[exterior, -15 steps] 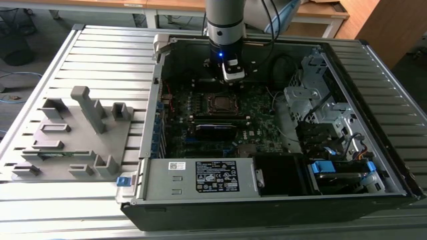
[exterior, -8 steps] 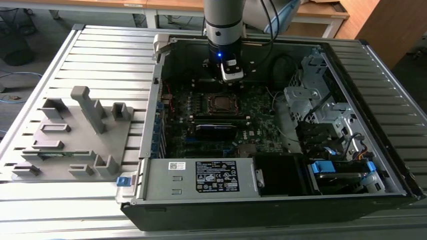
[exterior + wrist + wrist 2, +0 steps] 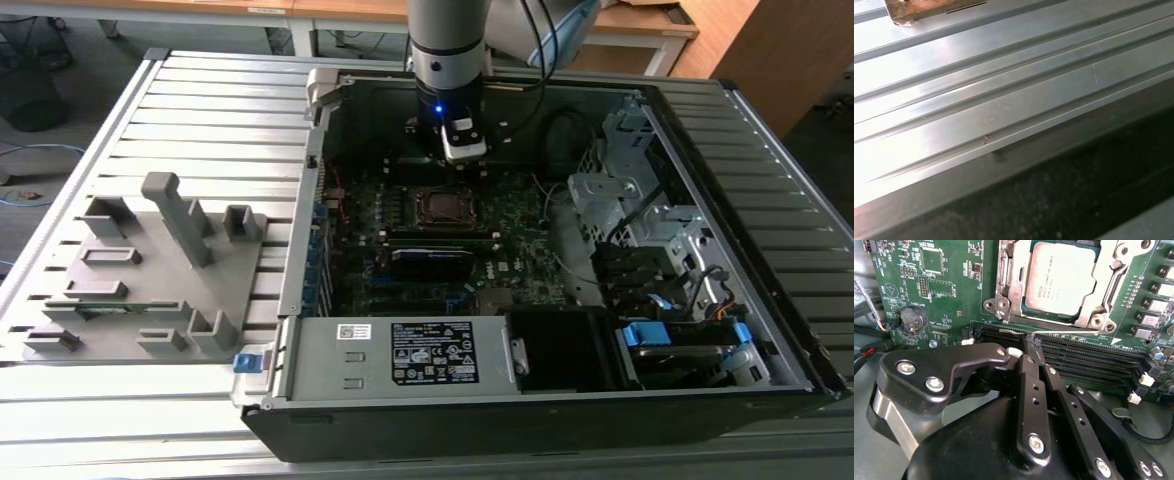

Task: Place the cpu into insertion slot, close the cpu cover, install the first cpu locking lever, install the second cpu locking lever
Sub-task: 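Install the first cpu locking lever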

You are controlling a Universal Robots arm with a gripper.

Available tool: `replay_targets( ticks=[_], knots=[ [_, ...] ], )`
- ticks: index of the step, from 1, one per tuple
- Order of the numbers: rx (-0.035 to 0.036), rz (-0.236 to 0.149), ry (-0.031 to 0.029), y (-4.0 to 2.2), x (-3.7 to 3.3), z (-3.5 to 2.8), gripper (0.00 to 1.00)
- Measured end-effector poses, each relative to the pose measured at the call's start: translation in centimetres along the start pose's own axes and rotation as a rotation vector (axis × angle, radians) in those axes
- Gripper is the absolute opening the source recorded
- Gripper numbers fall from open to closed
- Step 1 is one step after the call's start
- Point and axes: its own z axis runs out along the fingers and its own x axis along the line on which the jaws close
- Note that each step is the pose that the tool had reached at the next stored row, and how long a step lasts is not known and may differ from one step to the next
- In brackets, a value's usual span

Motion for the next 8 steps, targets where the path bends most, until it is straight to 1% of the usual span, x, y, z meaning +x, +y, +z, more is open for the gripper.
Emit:
replay_targets(
  ticks=[5,8],
  knots=[
    [0.0001,0.0,0.0,-0.24,-0.12,-0.02,0.11],
    [0.0004,0.0,-0.0002,-0.28,-0.13,-0.02,0.11]
  ],
)
